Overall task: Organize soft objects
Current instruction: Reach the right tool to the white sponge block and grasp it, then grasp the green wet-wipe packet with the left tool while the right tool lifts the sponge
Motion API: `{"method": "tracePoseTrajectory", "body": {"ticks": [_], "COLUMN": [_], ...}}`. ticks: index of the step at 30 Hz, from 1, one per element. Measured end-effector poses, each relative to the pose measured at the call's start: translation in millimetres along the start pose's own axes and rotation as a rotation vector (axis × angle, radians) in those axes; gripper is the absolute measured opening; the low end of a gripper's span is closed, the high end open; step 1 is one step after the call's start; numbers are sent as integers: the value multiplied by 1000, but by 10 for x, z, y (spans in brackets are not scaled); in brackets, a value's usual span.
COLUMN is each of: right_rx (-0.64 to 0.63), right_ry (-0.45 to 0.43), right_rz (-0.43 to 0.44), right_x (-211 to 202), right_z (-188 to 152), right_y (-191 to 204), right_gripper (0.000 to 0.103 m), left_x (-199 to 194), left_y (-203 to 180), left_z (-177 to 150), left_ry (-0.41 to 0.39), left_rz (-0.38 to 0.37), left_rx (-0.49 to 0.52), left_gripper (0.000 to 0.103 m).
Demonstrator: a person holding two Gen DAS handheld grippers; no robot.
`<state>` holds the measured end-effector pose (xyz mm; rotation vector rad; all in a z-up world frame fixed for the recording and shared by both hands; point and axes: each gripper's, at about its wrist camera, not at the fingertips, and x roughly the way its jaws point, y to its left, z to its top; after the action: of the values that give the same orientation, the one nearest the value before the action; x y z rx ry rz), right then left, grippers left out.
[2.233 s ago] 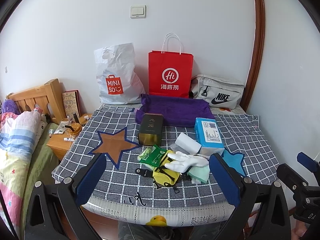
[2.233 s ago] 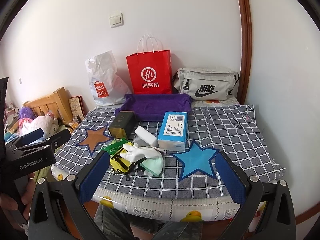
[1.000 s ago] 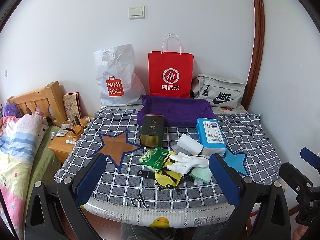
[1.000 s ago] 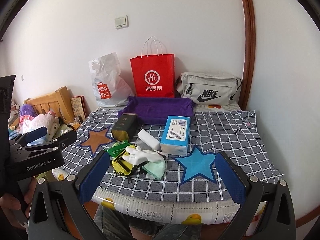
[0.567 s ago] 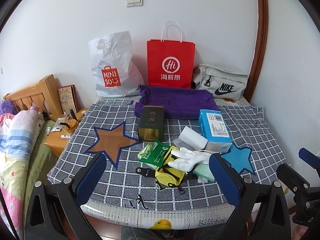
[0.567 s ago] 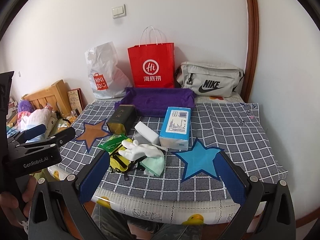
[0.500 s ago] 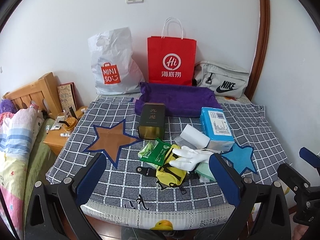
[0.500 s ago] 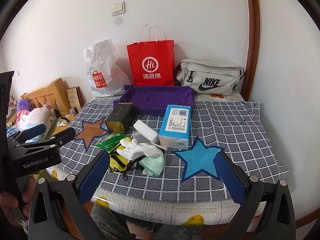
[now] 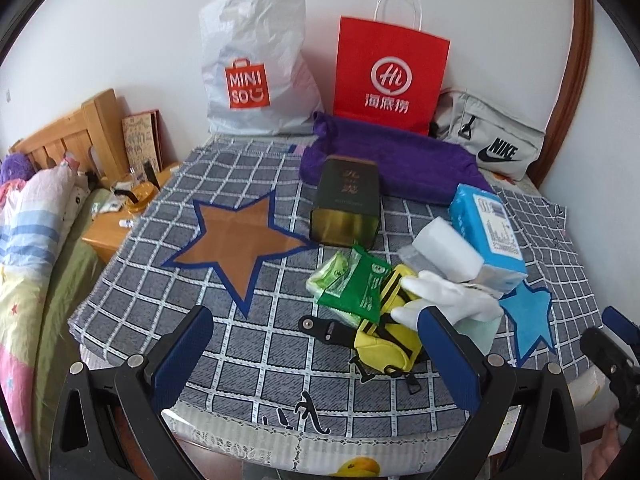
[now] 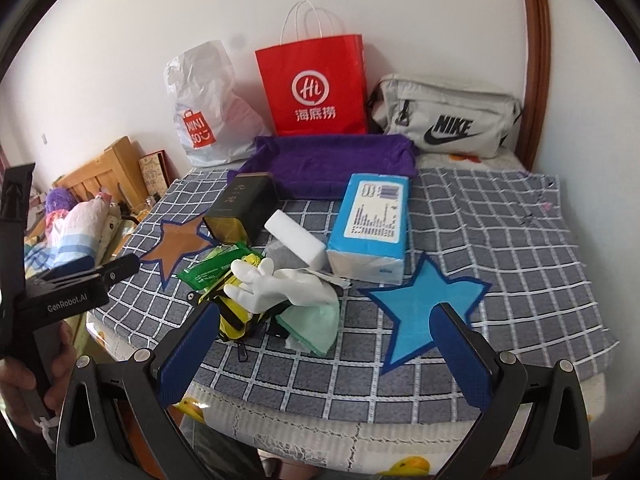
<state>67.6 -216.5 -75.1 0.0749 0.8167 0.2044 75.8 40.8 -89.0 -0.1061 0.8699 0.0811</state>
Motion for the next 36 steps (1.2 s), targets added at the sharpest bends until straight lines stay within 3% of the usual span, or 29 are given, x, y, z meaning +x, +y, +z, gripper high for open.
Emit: {"method": "tracePoseTrajectory", "body": {"ticks": [3, 8, 11, 22, 25, 27, 28, 32, 36], "right_rx": [-2, -91, -137, -262, -306, -328, -336, -334, -279], "right_ry": [21, 44, 69, 121, 154, 185, 200, 171, 83], "right_rz": [11, -36, -18, -8, -19, -29, -30, -37, -4], "right_x": [218, 616, 836, 1509, 1682, 1807, 1865, 1854, 1490], "right_z": [44, 181, 278, 562, 571, 574, 572, 595, 682], "right_y": [-27, 67, 144, 459, 531, 562, 570, 578, 505], "right_gripper": [101, 84, 76, 73, 58, 41, 41, 40, 40], "left_x": [165, 350, 446, 615, 626, 643, 655, 740, 838], "left_y": [56, 181, 260, 407, 403, 375, 355, 230, 113], "left_z": [-17, -18, 6, 68, 89, 108, 117, 154, 200], "left_ry": [30, 60, 72, 97, 94, 92, 93, 102, 117], "left_rz": [6, 17, 24, -39, -70, -86, -94, -123, -139], "left_rx": [-7, -26, -35, -41, -35, -30, -25, 6, 34], "left_gripper": [103, 103, 103, 103, 103, 103, 103, 103, 103]}}
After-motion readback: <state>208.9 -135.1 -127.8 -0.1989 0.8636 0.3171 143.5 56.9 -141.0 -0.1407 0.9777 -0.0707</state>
